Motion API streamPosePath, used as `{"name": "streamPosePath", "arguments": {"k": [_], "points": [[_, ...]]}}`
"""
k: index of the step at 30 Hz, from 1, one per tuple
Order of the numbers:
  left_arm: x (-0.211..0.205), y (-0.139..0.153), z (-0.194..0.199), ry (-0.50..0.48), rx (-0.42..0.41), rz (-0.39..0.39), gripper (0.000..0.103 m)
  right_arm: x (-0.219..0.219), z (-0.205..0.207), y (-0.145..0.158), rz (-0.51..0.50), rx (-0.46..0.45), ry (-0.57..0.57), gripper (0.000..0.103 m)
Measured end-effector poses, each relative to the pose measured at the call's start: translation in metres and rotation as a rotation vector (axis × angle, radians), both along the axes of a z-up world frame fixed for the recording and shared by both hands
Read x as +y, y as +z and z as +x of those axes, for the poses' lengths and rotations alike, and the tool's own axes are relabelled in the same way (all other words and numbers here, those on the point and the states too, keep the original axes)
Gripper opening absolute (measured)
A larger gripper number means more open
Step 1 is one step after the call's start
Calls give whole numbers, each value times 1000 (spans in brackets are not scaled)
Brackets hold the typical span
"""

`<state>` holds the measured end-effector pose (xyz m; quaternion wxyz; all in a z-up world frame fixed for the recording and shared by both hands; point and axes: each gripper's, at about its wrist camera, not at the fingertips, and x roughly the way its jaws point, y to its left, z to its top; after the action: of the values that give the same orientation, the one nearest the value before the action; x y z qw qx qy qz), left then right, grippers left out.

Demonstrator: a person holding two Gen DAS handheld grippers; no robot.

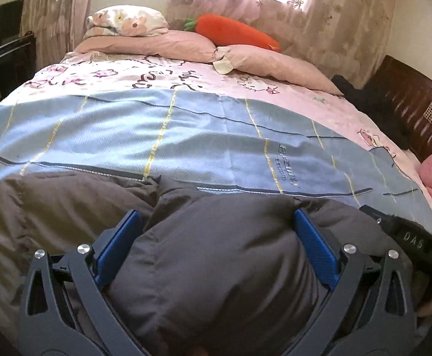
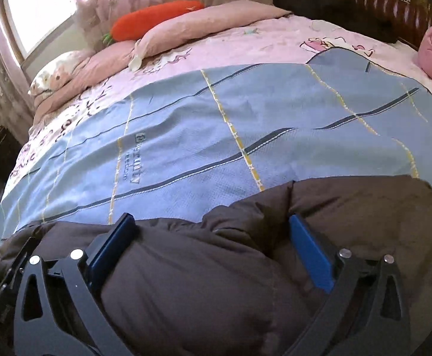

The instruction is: Fold large clothes

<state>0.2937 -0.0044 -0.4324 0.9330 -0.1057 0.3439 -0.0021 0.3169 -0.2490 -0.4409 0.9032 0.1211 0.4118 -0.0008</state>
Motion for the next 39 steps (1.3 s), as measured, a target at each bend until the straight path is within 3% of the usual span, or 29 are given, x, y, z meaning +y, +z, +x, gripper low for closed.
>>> {"name": "streamPosePath", "arguments": {"k": [8, 12, 16, 19, 21, 23, 28, 31, 37, 39], "points": [[0, -3, 1, 8, 6, 6, 101, 5, 4, -4, -37, -1, -5, 102], [-8, 21, -6, 15, 71, 76, 101, 7, -12, 29, -72, 37, -43, 102], [-2, 53, -50, 7, 23, -14, 101, 8, -71, 66, -2, -92, -46, 102], [0, 42, -81, 45, 37, -36, 101, 17, -98, 52, -14, -29, -35, 102], [-8, 21, -86, 31, 56, 37, 101, 27, -109, 29, -62, 5, -16, 102], [-15, 6, -93, 36, 19, 105, 101, 33, -114, 17, -125, -10, -25, 102], [-11, 1, -92, 44, -6, 68, 101, 36, -107, 11, -149, -6, -26, 102], [-9, 3, -89, 35, 19, 64, 101, 38, -108, 14, -181, 16, -14, 102], [-6, 14, -83, -25, 185, 96, 101, 45, -115, 32, -234, 97, 9, 102], [7, 30, -98, 37, 181, 109, 101, 49, -122, 43, -222, 110, 6, 102]]}}
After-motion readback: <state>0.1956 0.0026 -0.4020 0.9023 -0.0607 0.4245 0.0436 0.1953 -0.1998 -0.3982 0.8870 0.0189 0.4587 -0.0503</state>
